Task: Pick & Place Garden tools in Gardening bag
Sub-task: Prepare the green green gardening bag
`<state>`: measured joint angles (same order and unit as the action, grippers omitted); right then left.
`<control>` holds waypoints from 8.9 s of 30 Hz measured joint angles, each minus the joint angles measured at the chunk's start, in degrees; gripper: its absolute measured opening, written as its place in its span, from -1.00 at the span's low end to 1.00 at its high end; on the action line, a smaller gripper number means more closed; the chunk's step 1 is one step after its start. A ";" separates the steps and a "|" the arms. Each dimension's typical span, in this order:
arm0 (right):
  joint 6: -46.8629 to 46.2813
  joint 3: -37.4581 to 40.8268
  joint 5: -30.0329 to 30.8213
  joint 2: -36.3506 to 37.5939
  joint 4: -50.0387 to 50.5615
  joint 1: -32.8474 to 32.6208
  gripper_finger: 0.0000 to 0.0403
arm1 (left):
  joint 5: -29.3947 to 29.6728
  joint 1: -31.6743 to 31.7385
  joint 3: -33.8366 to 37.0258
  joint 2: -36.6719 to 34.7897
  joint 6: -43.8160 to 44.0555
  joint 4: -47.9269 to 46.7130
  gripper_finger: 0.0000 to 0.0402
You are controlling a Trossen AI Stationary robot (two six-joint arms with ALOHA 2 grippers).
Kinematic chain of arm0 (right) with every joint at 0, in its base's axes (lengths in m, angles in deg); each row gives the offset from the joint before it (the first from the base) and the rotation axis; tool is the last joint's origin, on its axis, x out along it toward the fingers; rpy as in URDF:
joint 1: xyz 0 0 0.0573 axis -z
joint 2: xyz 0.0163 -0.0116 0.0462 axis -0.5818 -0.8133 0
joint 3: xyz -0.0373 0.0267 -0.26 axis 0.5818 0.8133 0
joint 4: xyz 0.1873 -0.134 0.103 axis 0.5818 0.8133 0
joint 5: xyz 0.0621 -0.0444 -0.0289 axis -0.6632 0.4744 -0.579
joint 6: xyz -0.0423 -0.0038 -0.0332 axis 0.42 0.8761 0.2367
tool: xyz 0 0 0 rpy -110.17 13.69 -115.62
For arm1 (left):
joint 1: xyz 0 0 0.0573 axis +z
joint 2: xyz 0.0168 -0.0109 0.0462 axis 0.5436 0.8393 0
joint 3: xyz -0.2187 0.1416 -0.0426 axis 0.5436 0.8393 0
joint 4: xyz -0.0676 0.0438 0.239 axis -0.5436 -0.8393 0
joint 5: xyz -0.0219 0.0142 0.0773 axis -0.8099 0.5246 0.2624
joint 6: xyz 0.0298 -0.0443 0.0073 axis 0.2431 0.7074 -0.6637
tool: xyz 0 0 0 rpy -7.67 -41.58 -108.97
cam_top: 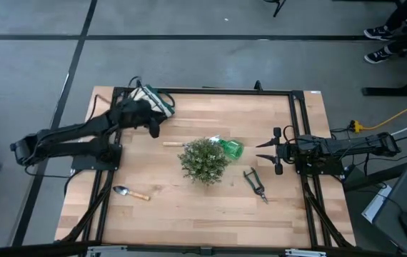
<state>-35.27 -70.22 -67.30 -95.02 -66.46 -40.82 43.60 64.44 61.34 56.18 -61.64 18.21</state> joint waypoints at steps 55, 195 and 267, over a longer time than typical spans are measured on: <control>-0.01 -0.02 0.04 0.00 0.02 -0.01 -0.21 | 8.18 26.71 -46.49 51.11 -22.24 -55.04 0.13; -0.01 0.00 0.04 0.01 0.02 0.01 -0.21 | -15.00 -3.98 -29.75 31.63 -29.84 -10.34 -0.14; -0.02 -0.02 0.04 0.00 0.02 0.01 -0.21 | 9.22 -13.16 -38.40 42.04 -44.74 -18.85 -0.95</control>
<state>-35.29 -70.24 -67.26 -95.02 -66.45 -40.81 52.83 51.28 22.94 98.21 -106.38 -0.63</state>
